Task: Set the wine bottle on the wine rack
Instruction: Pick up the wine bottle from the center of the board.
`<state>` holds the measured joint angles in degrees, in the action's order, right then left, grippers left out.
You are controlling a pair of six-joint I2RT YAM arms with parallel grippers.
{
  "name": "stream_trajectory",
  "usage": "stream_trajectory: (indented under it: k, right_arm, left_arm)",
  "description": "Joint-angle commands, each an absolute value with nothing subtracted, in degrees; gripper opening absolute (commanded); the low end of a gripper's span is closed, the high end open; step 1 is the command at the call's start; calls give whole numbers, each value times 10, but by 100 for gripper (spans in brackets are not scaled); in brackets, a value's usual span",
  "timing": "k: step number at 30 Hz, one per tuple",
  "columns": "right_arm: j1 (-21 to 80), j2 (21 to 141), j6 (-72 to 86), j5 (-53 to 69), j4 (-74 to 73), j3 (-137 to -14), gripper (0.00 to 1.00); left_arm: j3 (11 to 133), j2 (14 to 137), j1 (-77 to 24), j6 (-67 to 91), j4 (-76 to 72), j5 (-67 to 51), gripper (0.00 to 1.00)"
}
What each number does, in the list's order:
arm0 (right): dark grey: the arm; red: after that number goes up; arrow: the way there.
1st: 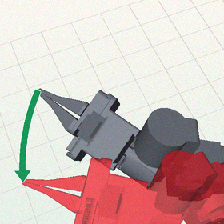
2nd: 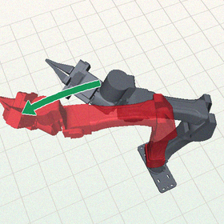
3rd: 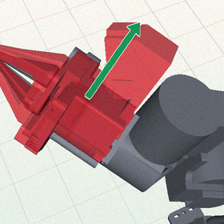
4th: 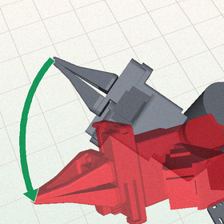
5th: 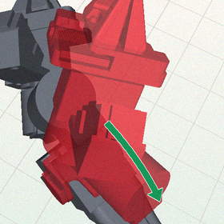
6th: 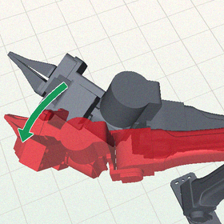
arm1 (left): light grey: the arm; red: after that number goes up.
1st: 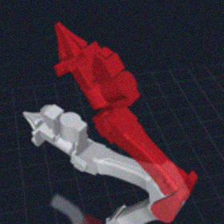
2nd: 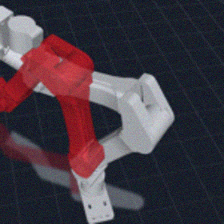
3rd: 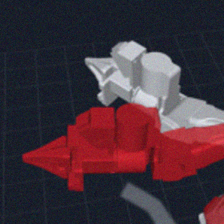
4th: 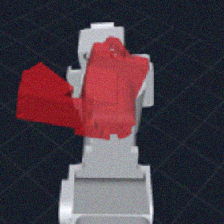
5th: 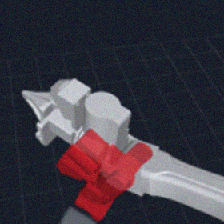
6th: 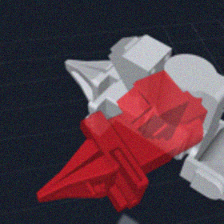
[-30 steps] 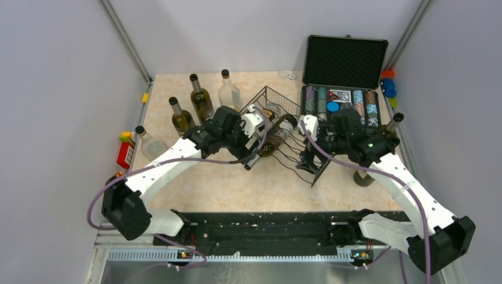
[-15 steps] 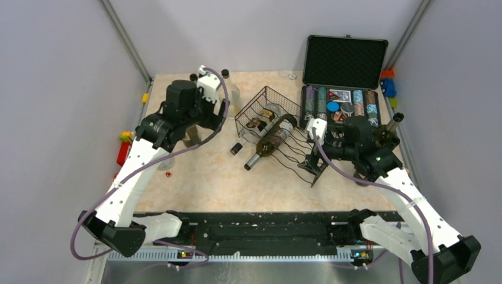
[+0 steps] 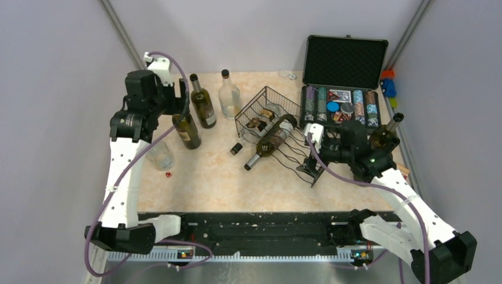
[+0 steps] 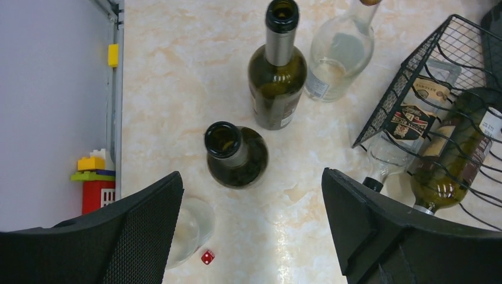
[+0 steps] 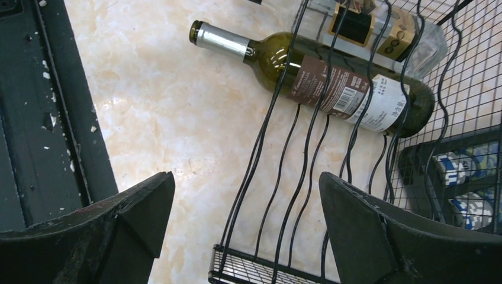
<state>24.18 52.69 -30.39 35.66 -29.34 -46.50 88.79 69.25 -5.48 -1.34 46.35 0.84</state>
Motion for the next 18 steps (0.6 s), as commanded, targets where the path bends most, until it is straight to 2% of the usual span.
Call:
stream_trajectory:
  k: [1, 11, 18]
  right_arm:
    - [238, 494, -320, 351, -266, -457, 94]
    - [242, 502, -322, 364, -274, -454, 94]
    - [249, 509, -324, 361, -278, -453, 94]
  left_arm:
    - [899, 696, -17, 17, 438, -24, 90]
    - [891, 751, -4, 5, 417, -19, 85]
    - [878, 777, 19, 5, 404, -18, 78]
